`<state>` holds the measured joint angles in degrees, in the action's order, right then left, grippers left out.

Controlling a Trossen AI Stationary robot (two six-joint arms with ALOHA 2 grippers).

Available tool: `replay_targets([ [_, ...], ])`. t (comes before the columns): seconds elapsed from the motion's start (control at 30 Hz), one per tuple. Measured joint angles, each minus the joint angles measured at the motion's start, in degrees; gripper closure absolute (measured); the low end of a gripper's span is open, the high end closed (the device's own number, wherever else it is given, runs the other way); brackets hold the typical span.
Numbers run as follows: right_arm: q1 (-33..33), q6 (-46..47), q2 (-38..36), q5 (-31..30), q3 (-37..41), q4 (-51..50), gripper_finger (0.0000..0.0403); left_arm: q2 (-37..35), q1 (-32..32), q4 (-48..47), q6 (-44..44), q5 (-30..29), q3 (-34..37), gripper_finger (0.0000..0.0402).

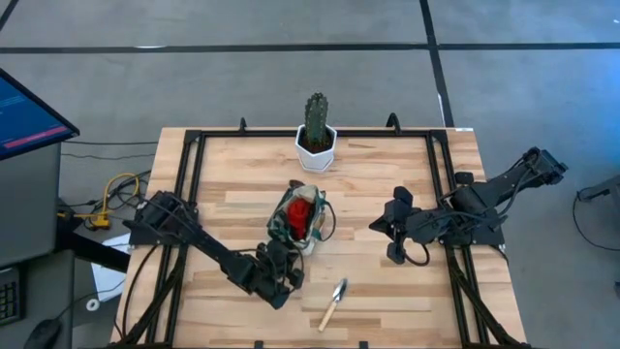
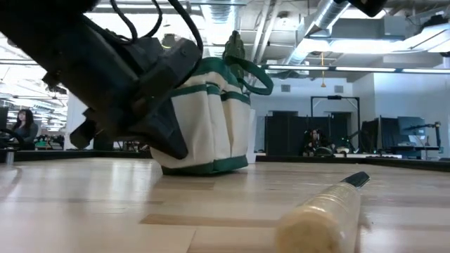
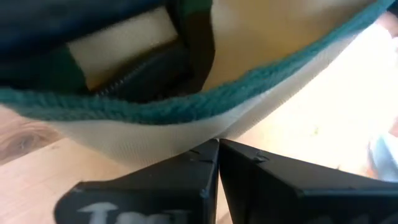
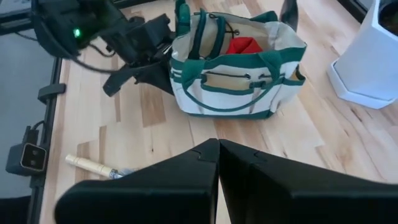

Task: Pick & Place Garden tools in Gardening bag
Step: Adjust the gardening bag

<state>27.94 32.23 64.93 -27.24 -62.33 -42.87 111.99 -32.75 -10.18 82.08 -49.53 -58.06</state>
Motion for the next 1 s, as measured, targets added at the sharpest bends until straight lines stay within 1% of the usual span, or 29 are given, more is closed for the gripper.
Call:
replay_targets([
  [0.07,0.0,-1.4,0.0,0.3,0.0,0.0,0.0403,-1.3,-0.5,0.0,0.0,0.0,0.0,0.0401],
  [0.2,-0.4,-2.2,0.0,1.0,0.0,-0.2,0.0403,-6.6,-3.3,0.2,-0.8,0.0,0.0,0.0401],
  [0.37,-2.9,-4.3,0.0,5.6,0.0,0.7,0.0403,-13.8,-6.6,0.5,-3.7,0.1,0.0,0.0401],
  [0.5,-6.9,-10.0,2.2,10.9,0.0,6.7,0.0403,-19.6,-8.9,0.1,-6.5,-0.3,0.0,0.0401],
  [0.6,-11.6,-14.3,5.6,18.3,-0.1,14.6,0.0403,-24.1,-9.9,0.3,-9.6,-1.6,0.0,0.0401],
  [0.67,-14.7,-16.4,8.9,23.1,-0.2,18.6,0.0403,-26.7,-10.2,0.7,-12.5,-3.0,0.0,0.0401],
  [0.7,-16.2,-17.1,10.6,24.5,-0.6,19.0,0.0403,-28.0,-10.5,0.5,-14.1,-3.9,0.0,0.0401],
  [0.8,-20.0,-17.9,16.2,25.8,-3.4,18.2,0.0403,-31.2,-10.8,0.9,-18.8,-6.7,0.0,0.0401],
  [0.93,-23.6,-21.0,22.3,26.3,-8.1,17.0,0.0403,-34.0,-10.8,0.9,-23.6,-7.6,0.0,0.0401],
  [1.0,-24.7,-22.9,25.1,28.1,-11.2,17.2,0.0403,-34.9,-10.8,0.9,-25.2,-8.4,0.0,0.0401],
])
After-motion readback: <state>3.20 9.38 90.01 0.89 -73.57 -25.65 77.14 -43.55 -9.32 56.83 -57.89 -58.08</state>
